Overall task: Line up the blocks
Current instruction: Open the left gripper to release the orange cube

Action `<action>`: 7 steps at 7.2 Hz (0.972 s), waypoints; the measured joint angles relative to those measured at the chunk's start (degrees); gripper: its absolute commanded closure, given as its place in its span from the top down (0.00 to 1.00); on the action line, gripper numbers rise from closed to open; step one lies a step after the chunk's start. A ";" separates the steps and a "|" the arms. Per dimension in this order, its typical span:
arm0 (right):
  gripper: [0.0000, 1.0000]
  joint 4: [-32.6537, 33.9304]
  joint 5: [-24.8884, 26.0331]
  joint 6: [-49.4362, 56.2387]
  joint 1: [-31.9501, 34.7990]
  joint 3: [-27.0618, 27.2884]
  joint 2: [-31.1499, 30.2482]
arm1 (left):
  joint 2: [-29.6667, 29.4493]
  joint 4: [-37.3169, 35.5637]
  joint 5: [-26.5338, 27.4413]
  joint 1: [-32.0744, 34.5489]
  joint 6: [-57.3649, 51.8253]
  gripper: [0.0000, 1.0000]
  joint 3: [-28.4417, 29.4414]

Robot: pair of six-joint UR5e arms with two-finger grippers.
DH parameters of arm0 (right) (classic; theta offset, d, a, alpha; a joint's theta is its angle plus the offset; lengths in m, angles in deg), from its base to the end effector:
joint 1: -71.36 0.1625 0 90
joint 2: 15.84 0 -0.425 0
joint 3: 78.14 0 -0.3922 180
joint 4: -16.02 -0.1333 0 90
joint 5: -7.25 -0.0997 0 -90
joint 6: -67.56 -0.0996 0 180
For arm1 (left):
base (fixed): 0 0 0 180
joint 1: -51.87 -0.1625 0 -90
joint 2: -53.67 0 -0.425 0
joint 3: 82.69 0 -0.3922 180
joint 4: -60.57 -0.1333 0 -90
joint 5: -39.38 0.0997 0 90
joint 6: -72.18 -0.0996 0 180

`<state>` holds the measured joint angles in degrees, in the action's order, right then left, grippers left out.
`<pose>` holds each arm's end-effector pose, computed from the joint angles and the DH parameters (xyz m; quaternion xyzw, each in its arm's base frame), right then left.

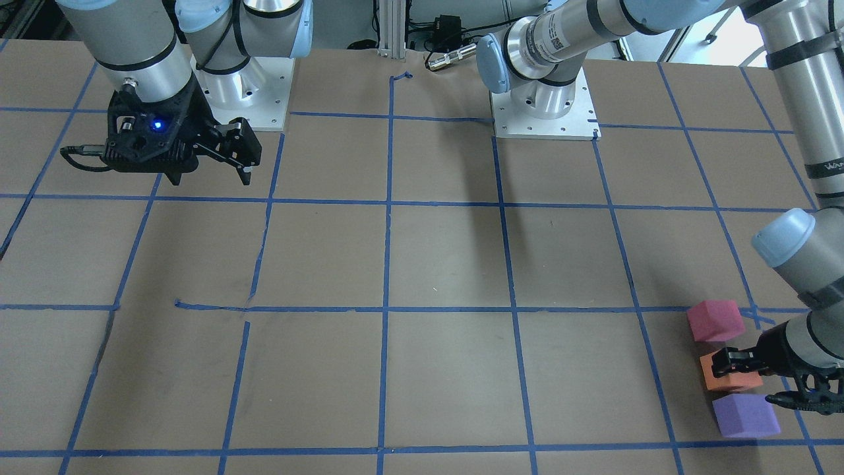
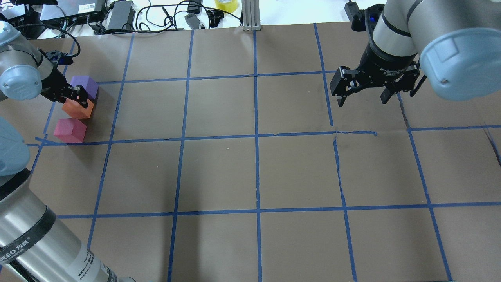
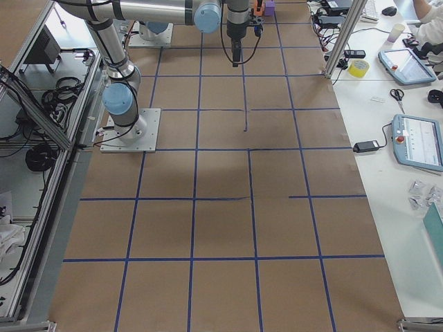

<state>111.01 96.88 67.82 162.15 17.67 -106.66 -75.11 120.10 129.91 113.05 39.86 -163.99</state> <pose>0.1406 -0.4824 0.4537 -0.0092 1.0000 0.0000 0.0032 0.2243 -0.6823 0.1983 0.0305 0.9995 -0.0006 0.0057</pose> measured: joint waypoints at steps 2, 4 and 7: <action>1.00 0.04 0.01 0.02 0.00 0.00 -0.04 | 0.37 -0.01 -0.63 -0.06 -0.03 1.00 -0.06; 1.00 0.03 0.01 0.04 0.00 0.00 -0.01 | 0.70 0.17 -0.77 -0.08 0.00 1.00 -0.07; 1.00 0.08 -0.01 0.03 0.00 0.00 0.02 | 6.67 8.44 0.00 0.68 0.13 1.00 1.17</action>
<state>111.09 96.87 67.85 162.15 17.66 -106.63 -68.44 128.54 129.92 113.74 39.98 -162.82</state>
